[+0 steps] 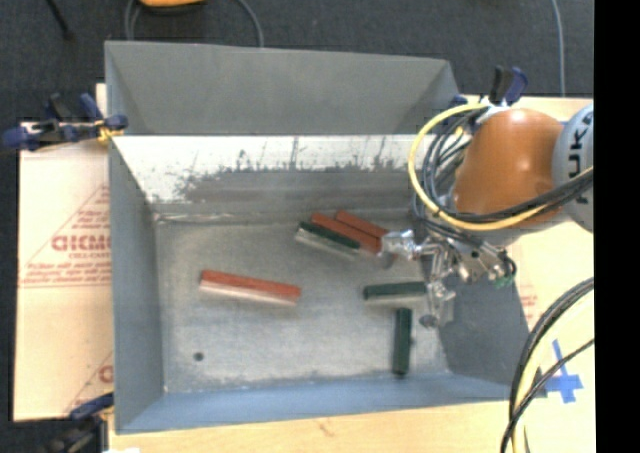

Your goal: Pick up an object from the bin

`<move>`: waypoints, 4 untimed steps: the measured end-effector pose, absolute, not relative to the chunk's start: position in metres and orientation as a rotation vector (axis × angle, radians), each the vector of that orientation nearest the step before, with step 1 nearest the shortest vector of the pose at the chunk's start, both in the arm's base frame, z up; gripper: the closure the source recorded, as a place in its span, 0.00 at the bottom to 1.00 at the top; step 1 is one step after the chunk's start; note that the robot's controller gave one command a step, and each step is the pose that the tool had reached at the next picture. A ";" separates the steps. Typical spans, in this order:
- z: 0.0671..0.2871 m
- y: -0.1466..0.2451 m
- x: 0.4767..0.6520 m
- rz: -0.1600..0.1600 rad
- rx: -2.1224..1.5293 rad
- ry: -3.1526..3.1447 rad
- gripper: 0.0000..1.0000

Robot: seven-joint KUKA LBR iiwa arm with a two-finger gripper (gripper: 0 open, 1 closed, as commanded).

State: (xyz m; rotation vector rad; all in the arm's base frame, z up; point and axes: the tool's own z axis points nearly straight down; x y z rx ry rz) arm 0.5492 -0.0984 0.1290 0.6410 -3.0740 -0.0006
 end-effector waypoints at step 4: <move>0.084 -0.101 0.488 0.001 1.487 -2.768 1.00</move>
Offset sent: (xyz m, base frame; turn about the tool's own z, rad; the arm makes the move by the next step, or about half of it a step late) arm 0.0000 0.0000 0.0000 0.0000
